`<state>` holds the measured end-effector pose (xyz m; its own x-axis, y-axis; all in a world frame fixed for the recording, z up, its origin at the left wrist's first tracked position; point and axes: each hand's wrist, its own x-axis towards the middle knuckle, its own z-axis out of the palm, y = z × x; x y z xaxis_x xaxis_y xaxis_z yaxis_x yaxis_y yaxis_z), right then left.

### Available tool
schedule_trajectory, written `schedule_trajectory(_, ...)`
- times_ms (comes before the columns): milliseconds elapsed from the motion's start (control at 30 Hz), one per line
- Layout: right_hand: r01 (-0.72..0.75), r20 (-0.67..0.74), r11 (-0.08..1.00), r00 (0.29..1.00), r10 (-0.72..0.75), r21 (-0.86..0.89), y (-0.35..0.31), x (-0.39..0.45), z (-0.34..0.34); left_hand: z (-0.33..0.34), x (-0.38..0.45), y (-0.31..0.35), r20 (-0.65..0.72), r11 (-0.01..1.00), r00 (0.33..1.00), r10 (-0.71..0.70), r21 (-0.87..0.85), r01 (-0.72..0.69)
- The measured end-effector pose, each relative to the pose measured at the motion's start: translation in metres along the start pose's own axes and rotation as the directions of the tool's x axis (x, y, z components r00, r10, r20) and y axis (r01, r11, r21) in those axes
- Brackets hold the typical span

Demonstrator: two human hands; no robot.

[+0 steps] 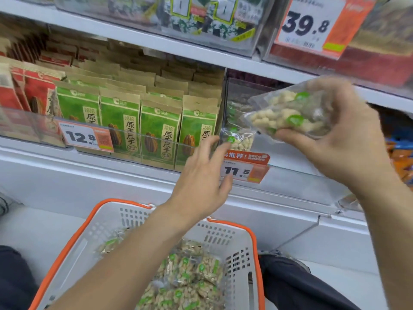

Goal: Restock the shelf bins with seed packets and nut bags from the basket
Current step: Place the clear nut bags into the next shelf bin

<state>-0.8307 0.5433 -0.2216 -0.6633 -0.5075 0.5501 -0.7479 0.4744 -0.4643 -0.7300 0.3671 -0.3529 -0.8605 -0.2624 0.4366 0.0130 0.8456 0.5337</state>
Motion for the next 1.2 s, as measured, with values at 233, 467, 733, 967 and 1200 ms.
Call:
schedule_trajectory(233, -0.055, 0.441, 0.971, 0.884, 0.156, -0.232, 0.020, 0.050, 0.038, 0.011, -0.012, -0.004, 0.039, 1.000, 0.999, 0.003, 0.018, -0.004)
schedule_trajectory(467, -0.276, 0.722, 0.957, 0.644, 0.252, -0.088, 0.042, 0.063, 0.064, 0.014, -0.013, -0.007, 0.043, 1.000, 0.999, 0.012, 0.022, -0.013)
schedule_trajectory(733, -0.590, 0.651, 0.800, 0.651, 0.389, 0.111, 0.058, 0.049, 0.069, 0.020, -0.015, -0.011, 0.009, 1.000, 1.000, 0.015, -0.003, -0.015)
schedule_trajectory(967, -0.492, 0.571, 0.871, 0.720, 0.394, 0.019, 0.045, 0.059, 0.079, 0.022, -0.015, -0.008, 0.013, 1.000, 1.000, -0.006, -0.010, 0.006)
schedule_trajectory(1200, -0.295, 0.624, 0.951, 0.728, 0.284, -0.088, 0.041, 0.058, 0.092, 0.022, -0.014, -0.005, 0.022, 1.000, 1.000, -0.011, 0.005, 0.011)
